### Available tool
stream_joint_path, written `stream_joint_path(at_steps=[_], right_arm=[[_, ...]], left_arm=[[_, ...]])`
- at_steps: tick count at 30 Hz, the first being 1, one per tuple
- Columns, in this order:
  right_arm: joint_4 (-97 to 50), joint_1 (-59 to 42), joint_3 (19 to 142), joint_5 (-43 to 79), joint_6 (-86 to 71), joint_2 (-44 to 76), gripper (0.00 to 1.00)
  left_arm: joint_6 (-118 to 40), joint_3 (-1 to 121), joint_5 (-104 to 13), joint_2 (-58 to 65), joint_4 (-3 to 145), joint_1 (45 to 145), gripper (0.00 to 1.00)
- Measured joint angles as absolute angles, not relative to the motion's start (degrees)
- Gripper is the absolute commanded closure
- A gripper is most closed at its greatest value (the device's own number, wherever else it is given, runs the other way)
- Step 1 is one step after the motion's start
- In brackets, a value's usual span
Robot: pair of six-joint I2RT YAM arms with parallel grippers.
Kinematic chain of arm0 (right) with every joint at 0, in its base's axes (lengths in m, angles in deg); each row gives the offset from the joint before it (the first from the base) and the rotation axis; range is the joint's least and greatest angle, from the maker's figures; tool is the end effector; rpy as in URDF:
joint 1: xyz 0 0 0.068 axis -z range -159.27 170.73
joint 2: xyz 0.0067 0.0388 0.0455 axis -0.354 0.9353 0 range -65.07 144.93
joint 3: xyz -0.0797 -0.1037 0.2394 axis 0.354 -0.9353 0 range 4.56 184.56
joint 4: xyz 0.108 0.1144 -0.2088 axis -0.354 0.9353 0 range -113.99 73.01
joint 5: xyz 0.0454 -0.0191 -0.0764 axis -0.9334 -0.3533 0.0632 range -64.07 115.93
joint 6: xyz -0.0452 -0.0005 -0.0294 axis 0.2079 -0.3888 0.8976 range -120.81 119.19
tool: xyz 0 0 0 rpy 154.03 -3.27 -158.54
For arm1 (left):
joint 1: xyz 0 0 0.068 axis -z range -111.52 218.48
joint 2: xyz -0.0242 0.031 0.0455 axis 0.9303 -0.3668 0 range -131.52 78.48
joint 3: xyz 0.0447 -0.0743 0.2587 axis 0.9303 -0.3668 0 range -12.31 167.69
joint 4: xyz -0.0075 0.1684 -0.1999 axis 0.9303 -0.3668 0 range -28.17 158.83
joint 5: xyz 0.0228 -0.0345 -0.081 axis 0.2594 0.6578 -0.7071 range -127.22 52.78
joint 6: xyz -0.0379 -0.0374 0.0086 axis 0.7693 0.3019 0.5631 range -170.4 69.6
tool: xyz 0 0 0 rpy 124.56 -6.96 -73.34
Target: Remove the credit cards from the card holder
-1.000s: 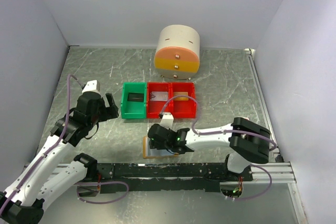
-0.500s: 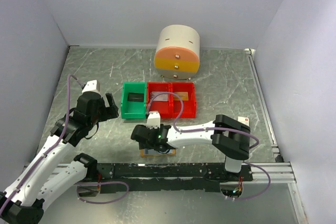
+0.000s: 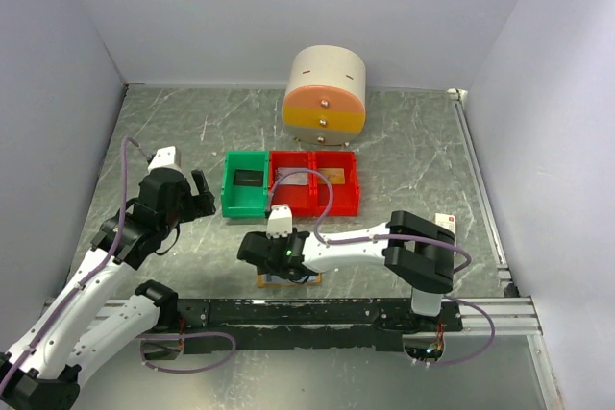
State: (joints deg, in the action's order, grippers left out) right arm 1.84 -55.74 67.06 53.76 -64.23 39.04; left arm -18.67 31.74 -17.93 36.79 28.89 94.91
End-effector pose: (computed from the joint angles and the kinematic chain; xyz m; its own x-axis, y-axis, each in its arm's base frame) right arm 0.0976 0.3342 0.1543 -0.8281 -0.0610 -0.5572 -0.1728 0.9735 0.1502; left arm 0.1400 -0.0565 0.2935 -0.5621 -0.2749 -0.7800 -0.1293 0.9608 -0.2454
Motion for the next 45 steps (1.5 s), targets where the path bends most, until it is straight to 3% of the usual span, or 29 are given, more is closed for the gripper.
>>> stream_joint_path(at_steps=[17,24,45], right_arm=[[-13.2,-53.64,55.17,48.51,-63.7,31.39,0.53],[-17.18,-51.98,52.11,45.15,-63.31,29.49,0.49],[-13.2,-51.76,57.36,44.12,-60.8,32.97,0.43]], left_arm=[[-18.7,31.74,-17.98,36.57,28.87,94.91,0.05],[-18.7,31.74,-18.0,36.54,28.89,94.91,0.05],[-18.72,31.74,-18.11,36.39,28.89,94.91,0.05]])
